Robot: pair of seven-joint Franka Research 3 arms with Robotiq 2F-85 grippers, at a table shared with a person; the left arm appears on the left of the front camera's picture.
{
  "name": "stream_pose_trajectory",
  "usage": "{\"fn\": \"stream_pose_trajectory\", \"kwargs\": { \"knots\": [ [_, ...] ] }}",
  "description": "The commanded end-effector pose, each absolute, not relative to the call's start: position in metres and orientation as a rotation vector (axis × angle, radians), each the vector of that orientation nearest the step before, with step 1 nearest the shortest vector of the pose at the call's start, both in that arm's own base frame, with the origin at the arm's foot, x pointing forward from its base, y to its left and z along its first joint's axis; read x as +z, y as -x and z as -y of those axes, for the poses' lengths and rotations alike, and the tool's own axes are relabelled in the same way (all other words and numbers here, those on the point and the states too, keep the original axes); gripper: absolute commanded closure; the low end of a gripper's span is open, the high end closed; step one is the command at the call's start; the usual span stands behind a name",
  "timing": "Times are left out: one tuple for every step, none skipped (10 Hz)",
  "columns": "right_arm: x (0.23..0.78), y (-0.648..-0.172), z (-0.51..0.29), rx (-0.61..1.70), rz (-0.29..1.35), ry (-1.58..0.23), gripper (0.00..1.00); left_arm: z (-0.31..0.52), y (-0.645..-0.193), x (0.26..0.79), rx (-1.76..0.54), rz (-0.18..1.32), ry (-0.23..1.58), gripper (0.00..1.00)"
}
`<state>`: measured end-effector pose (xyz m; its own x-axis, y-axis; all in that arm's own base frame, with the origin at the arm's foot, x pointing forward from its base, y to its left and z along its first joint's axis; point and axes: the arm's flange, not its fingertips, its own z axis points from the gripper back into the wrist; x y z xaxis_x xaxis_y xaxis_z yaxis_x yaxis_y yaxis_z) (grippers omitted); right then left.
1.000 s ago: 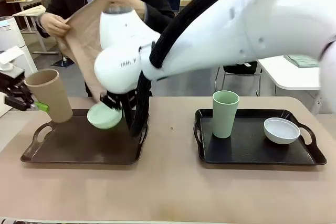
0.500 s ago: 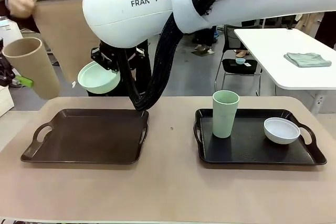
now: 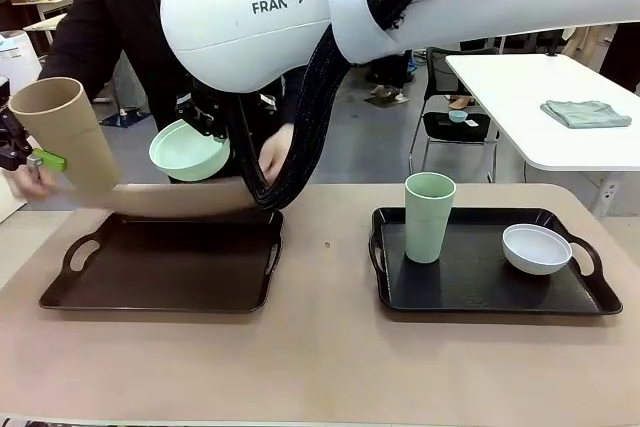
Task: Set up a tray with a mat and arrange the tableware.
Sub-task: Place the Picnic Bowl and Reusable plastic cup back onto the Handle tray in front of the human's position.
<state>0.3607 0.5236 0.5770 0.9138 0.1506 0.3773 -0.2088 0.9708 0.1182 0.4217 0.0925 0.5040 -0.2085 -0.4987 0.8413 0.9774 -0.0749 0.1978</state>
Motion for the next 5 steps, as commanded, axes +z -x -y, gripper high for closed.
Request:
{"fn": "stream_pose_trajectory", "kwargs": {
  "knots": [
    [0.5777,-0.3625,-0.5259,0.192,0.388,-0.158,1.00,-0.0927,-0.4215,0.5075,-1.596,0.947,0.697,1.00],
    [0.5777,-0.3625,-0.5259,0.192,0.388,-0.158,1.00,-0.0927,-0.4215,0.5075,-1.596,0.947,0.697,1.00],
    [0.5777,-0.3625,-0.5259,0.192,0.388,-0.158,1.00,-0.0927,-0.4215,0.5075,-1.596,0.947,0.697,1.00],
    [0.5777,-0.3625,-0.5259,0.192,0.388,-0.158,1.00,-0.0927,-0.4215,0.5075,-1.596,0.947,0.697,1.00],
    [0.5777,-0.3625,-0.5259,0.192,0.388,-0.158,1.00,-0.0927,-0.4215,0.5075,-1.596,0.947,0.697,1.00]
  ]
}}
